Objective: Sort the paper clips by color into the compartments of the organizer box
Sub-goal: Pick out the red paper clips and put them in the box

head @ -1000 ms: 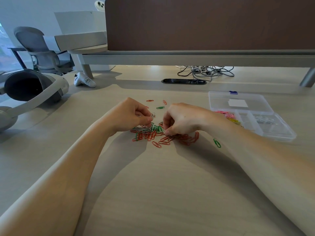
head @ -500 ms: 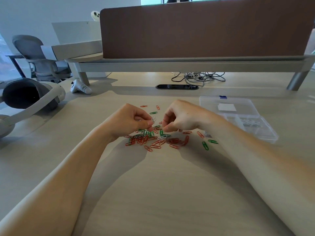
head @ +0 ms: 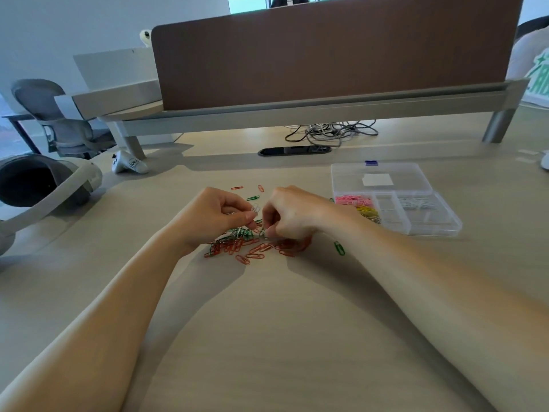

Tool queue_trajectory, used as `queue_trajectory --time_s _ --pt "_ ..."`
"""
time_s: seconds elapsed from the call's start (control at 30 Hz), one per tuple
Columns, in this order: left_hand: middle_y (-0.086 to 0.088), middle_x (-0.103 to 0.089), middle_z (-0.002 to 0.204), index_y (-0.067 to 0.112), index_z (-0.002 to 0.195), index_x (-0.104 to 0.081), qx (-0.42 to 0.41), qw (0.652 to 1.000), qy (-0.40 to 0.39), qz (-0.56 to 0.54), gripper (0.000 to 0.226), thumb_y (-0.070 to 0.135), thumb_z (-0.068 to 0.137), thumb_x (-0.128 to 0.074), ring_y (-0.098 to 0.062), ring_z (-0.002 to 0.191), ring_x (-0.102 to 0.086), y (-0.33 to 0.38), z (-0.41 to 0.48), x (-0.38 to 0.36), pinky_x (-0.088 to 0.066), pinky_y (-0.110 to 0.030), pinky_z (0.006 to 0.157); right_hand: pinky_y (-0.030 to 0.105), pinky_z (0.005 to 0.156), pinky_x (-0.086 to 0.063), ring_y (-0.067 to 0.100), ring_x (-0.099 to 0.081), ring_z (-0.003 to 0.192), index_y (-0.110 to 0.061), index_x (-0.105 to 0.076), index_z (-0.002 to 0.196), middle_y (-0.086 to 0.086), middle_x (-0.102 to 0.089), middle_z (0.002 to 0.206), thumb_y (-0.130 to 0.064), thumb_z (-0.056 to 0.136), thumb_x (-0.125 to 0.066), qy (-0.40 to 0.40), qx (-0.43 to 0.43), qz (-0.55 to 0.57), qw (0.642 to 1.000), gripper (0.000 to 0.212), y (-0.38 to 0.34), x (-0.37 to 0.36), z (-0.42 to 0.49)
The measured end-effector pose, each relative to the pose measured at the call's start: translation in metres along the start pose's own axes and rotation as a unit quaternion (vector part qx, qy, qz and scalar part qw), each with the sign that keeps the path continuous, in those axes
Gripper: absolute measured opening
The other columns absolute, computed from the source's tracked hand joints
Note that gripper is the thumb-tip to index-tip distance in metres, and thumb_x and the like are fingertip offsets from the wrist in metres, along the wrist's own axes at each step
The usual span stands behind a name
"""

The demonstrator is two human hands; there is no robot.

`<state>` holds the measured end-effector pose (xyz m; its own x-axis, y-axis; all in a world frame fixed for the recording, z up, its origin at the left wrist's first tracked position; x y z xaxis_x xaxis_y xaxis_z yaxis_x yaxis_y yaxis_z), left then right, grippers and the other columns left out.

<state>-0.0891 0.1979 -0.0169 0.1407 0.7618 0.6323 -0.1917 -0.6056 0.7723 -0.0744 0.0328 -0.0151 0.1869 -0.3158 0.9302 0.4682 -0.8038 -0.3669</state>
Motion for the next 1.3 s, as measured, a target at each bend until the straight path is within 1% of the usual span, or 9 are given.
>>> queue_trajectory --time_s 0.17,0.33,0.47,0.57,0.63,0.73,0.83,1.1,1.3 --pt "0.0 -0.075 0.075 0.012 0.092 -0.072 -0.026 0.999 -0.02 0.01 0.008 0.015 0.086 -0.068 0.0 0.062 -0.064 0.015 0.007 -0.003 -0.043 -0.01 0.065 0.021 0.058 -0.043 0.005 -0.057 0.068 -0.02 -0.068 0.079 -0.01 -0.062 0.073 -0.018 0.086 -0.069 0.038 -0.011 0.069 0.997 0.007 0.012 0.024 -0.017" --pt "0.002 -0.075 0.079 0.012 0.094 -0.072 -0.086 0.992 -0.063 0.061 0.01 0.017 0.086 -0.068 0.007 0.055 -0.06 0.066 0.032 -0.031 -0.039 -0.003 0.049 0.023 0.058 -0.046 0.008 -0.06 0.063 -0.018 -0.068 0.075 -0.005 -0.066 0.069 -0.015 0.086 -0.07 0.09 -0.07 0.09 0.989 0.012 0.063 0.066 -0.062" --pt "0.008 -0.075 0.081 0.016 0.094 -0.073 -0.136 0.98 -0.109 0.098 0.011 0.019 0.086 -0.068 0.004 0.069 -0.066 0.113 0.065 -0.078 -0.045 -0.011 0.069 0.021 0.055 -0.043 0.012 -0.058 0.064 -0.013 -0.072 0.078 -0.003 -0.067 0.071 -0.014 0.083 -0.072 0.169 -0.152 0.076 0.971 0.005 0.128 0.09 -0.103" --pt "0.008 -0.074 0.08 0.017 0.093 -0.075 -0.162 0.971 -0.118 0.129 0.011 0.023 0.085 -0.069 -0.009 0.082 -0.068 0.143 0.091 -0.118 -0.052 -0.024 0.082 0.019 0.058 -0.043 0.007 -0.059 0.067 -0.015 -0.073 0.081 -0.008 -0.066 0.073 -0.014 0.083 -0.071 0.183 -0.2 0.055 0.961 0.003 0.166 0.092 -0.126" --pt "0.009 -0.074 0.077 0.019 0.091 -0.075 -0.172 0.965 -0.124 0.151 0.01 0.025 0.085 -0.07 -0.005 0.076 -0.068 0.154 0.105 -0.137 -0.053 -0.024 0.074 0.019 0.061 -0.046 0.005 -0.059 0.069 -0.019 -0.072 0.08 -0.01 -0.065 0.074 -0.016 0.083 -0.072 0.169 -0.212 0.045 0.962 0.004 0.181 0.085 -0.129" --pt "0.011 -0.073 0.076 0.018 0.09 -0.076 -0.179 0.952 -0.142 0.204 0.01 0.025 0.084 -0.071 0.006 0.061 -0.06 0.162 0.119 -0.157 -0.04 -0.012 0.058 0.012 0.06 -0.045 0.002 -0.059 0.066 -0.022 -0.073 0.078 -0.014 -0.065 0.072 -0.018 0.08 -0.074 0.188 -0.204 0.074 0.958 0.005 0.198 0.077 -0.13" --pt "0.013 -0.072 0.076 0.017 0.091 -0.076 -0.175 0.945 -0.15 0.231 0.011 0.024 0.083 -0.072 0.0 0.072 -0.062 0.166 0.126 -0.164 -0.039 -0.013 0.06 0.004 0.056 -0.042 -0.004 -0.057 0.058 -0.018 -0.077 0.081 -0.015 -0.065 0.067 -0.015 0.076 -0.078 0.209 -0.179 0.106 0.956 0.006 0.205 0.072 -0.129" --pt "0.014 -0.071 0.078 0.021 0.091 -0.075 -0.174 0.927 -0.177 0.28 0.01 0.026 0.082 -0.073 -0.001 0.077 -0.062 0.171 0.131 -0.168 -0.041 -0.014 0.065 0.013 0.065 -0.047 -0.001 -0.061 0.062 -0.019 -0.079 0.081 -0.013 -0.068 0.068 -0.016 0.073 -0.082 0.246 -0.164 0.143 0.944 0.009 0.208 0.067 -0.123" --pt "0.004 -0.074 0.081 0.016 0.095 -0.075 -0.166 0.936 -0.2 0.237 0.012 0.017 0.084 -0.07 -0.009 0.067 -0.064 0.172 0.132 -0.167 -0.048 -0.018 0.062 0.011 0.063 -0.045 -0.005 -0.061 0.059 -0.016 -0.078 0.091 -0.015 -0.066 0.068 -0.011 0.078 -0.077 0.246 -0.175 0.161 0.94 0.014 0.21 0.07 -0.131"
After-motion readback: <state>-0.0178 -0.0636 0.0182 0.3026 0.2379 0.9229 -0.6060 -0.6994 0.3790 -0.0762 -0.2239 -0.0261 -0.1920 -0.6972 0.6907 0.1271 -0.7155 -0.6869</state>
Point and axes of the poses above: each hand's wrist, its own z-axis towards the middle knuckle, its own x-axis out of the back of the hand, y = z × x, the point moved 1 cm from there along z, towards the middle knuckle
